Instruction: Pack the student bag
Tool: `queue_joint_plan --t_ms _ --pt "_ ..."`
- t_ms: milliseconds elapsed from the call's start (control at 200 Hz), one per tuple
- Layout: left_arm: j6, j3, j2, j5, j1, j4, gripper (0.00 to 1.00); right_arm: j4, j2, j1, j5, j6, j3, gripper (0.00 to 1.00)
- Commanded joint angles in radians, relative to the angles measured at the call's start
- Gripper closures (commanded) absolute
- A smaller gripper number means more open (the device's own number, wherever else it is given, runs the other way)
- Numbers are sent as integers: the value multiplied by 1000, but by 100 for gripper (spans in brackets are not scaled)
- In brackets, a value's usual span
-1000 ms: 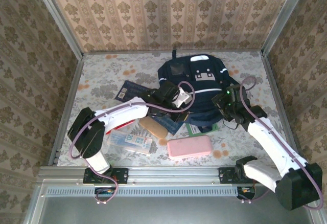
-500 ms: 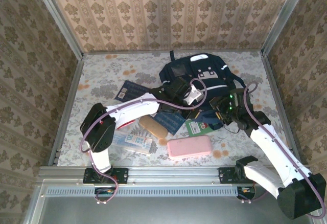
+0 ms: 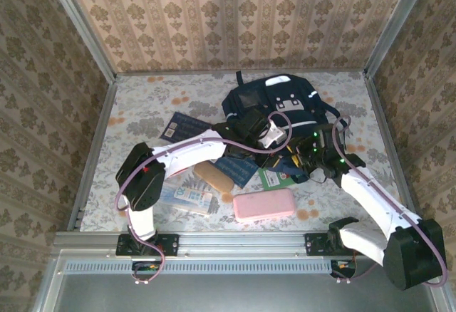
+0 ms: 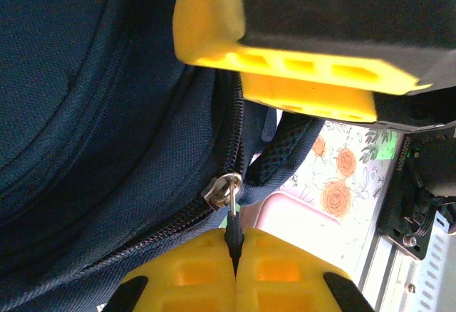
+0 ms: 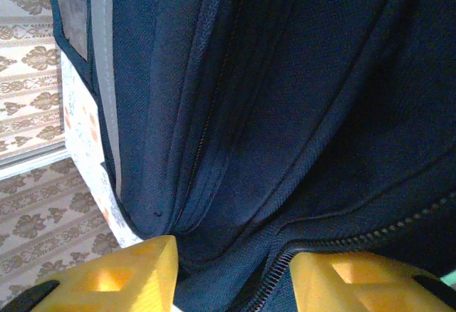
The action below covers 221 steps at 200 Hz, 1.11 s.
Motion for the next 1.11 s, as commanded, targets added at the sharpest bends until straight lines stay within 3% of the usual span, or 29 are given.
queue_joint_plan --t_ms 0,190,310,1100 --pt "-1 53 -21 59 -21 51 100 70 46 -4 4 13 -7 61" --pt "8 41 -28 36 -20 36 100 100 81 -4 -3 5 -7 88" --pt "1 25 -33 20 -13 38 100 83 63 -5 14 -13 -3 100" --pt "-21 -131 -111 -60 78 39 100 -32 4 -56 94 -125 16 100"
